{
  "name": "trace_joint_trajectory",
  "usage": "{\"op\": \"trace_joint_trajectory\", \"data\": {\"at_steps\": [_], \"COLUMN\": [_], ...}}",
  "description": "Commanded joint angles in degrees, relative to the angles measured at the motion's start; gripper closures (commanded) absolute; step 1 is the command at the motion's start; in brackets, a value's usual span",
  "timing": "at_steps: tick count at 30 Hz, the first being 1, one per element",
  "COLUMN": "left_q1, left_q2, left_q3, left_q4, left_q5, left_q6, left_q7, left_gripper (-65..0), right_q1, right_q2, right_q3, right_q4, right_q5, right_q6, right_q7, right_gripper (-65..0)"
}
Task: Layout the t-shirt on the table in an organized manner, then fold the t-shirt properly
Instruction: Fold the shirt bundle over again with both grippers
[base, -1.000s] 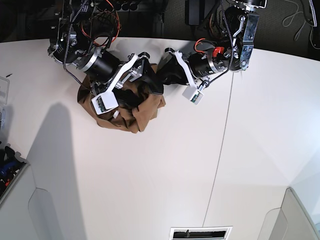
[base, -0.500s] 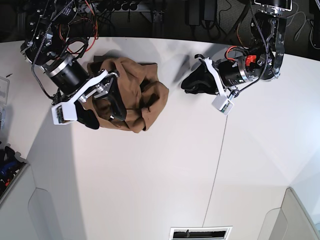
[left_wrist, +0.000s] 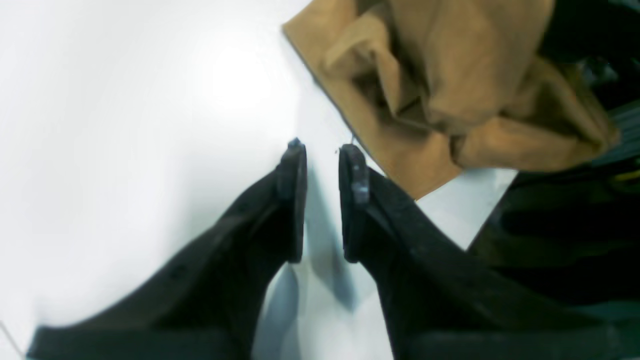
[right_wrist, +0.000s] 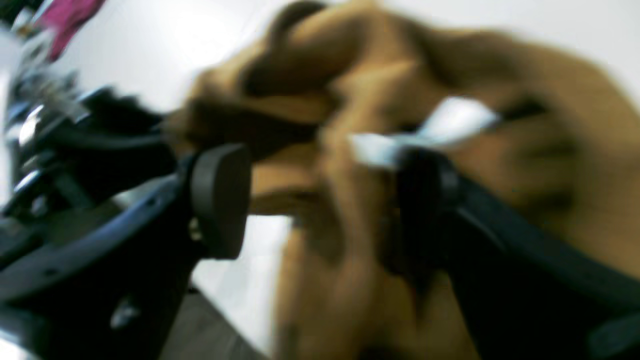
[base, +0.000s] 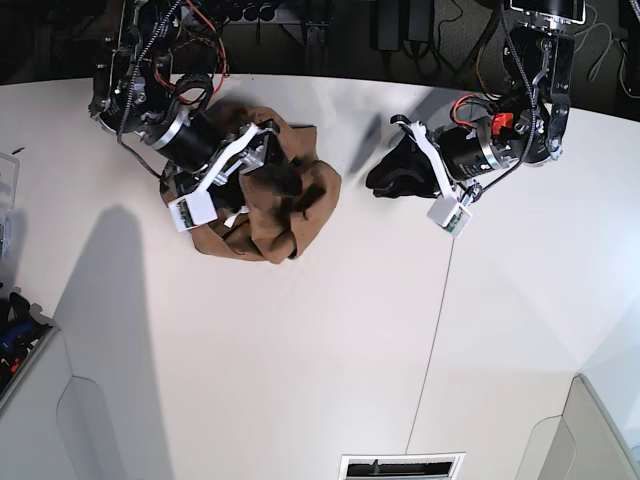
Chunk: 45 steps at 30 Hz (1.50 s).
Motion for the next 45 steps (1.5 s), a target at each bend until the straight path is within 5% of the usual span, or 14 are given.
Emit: {"op": "trace_joint_trajectory", "data": {"at_steps": [1, 9, 16, 18, 21, 27, 31, 35, 39, 45], "left_q1": [-0.7, -0.52, -0.46, 0.04, 1.25, 1.09, 1.07, 1.05, 1.05, 0.02], "left_q2": [-0.37, -2.21, -3.78, -3.8, -3.8, -3.8, -3.39, 0.57, 4.2, 4.72], "left_q3": [-0.83, -11.56, -15.13, -14.21, -11.61, -1.53, 8.98, 16.2, 16.65, 14.12], "left_q4": [1.05, 1.05, 1.2, 2.19, 6.4, 17.44, 17.35, 14.23, 7.56, -0.87], "left_q5": [-0.85, -5.05, -14.71, -15.3, -14.91, -11.28, -2.97, 5.53, 6.51, 7.74], "left_q6": [-0.6, -0.6, -0.6, -0.6, -0.6, -0.6, -0.6, -0.6, -0.6, -0.6], "left_q7": [-1.36, -0.48, 6.19, 6.69, 6.6, 6.1, 2.45, -0.31, -1.73, -4.11], "left_gripper": [-12.1, -12.1, -12.1, -12.1, -12.0, -7.1, -5.8, -5.8, -5.8, -5.8], "right_q1": [0.61, 0.63, 0.96, 1.09, 1.11, 3.17, 4.96, 10.1, 14.6, 15.8], "right_q2": [-0.17, -0.26, -0.35, -0.33, -0.33, -0.31, 0.02, 1.33, 3.04, 4.0], "right_q3": [-1.86, -14.05, -12.11, -10.08, -5.75, 4.87, 10.05, 11.72, 10.88, 8.61], "right_q4": [1.2, 1.31, 5.99, 8.94, 12.61, 12.96, 9.49, 0.02, -10.71, -20.39], "right_q5": [2.69, 3.19, 0.98, -0.63, -5.07, -8.68, -9.51, -11.76, -12.72, -13.05], "right_q6": [0.87, 0.87, 0.79, 0.5, -0.9, -0.9, -0.87, -0.87, -0.83, -0.81], "right_q7": [1.09, 0.48, 0.9, 2.16, 3.48, 4.39, 6.97, 7.58, 7.58, 6.99], "right_gripper": [-44.7, -44.7, -44.5, -33.6, 0.0, 0.0, 0.0, 0.0, 0.0, 0.0]}}
